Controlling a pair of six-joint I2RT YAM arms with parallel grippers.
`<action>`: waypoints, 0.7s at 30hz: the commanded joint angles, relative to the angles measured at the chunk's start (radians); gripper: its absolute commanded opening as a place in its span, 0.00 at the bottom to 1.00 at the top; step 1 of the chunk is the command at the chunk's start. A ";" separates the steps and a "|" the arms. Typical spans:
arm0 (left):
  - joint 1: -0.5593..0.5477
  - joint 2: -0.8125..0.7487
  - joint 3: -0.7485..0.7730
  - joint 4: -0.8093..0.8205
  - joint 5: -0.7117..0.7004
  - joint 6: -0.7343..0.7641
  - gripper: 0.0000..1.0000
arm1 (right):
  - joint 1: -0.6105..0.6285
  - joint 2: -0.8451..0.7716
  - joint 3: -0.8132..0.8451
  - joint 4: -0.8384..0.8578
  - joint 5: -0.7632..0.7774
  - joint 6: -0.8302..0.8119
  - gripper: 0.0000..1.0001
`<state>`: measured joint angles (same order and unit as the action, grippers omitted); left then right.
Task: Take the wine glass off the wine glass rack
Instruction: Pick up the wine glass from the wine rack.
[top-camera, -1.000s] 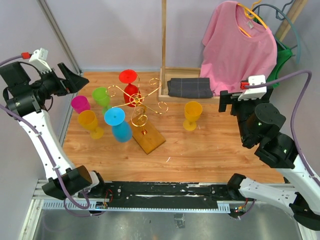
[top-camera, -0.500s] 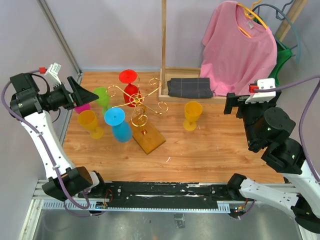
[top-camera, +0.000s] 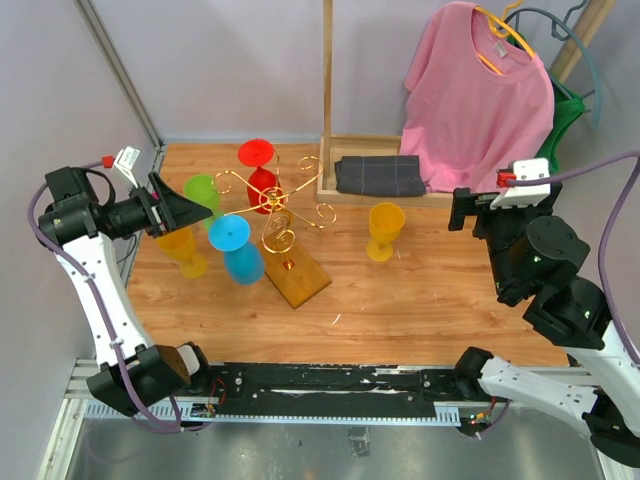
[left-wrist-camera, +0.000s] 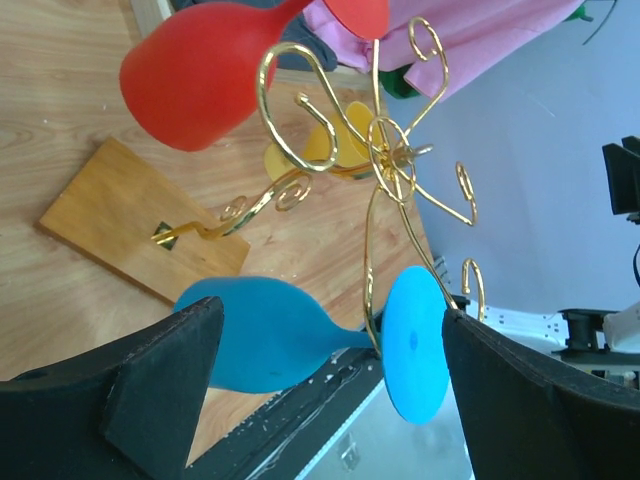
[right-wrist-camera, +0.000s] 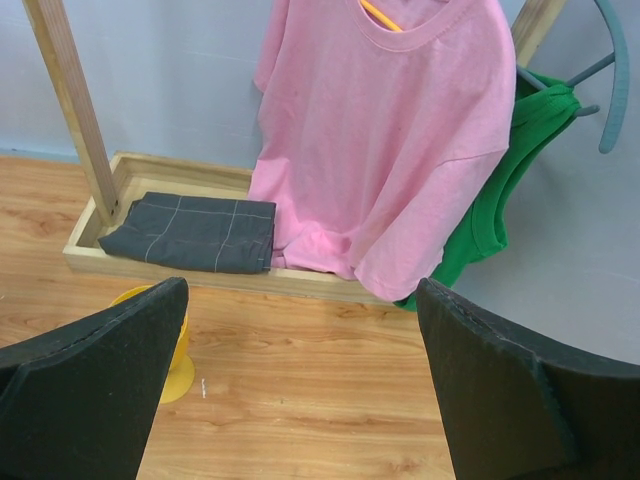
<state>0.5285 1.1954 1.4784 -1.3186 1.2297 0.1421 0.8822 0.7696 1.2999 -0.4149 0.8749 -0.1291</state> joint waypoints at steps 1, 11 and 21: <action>-0.006 -0.064 -0.017 -0.041 0.098 0.031 0.95 | 0.015 -0.010 -0.020 -0.001 0.005 0.030 0.98; -0.006 -0.090 -0.050 -0.041 0.130 -0.006 0.89 | 0.015 -0.027 -0.025 -0.006 0.004 0.026 0.99; -0.007 -0.095 -0.058 -0.040 0.141 -0.002 0.76 | 0.015 -0.033 -0.041 -0.006 0.005 0.024 0.99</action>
<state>0.5274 1.1084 1.4040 -1.3205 1.2964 0.1230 0.8822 0.7399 1.2778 -0.4244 0.8719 -0.1116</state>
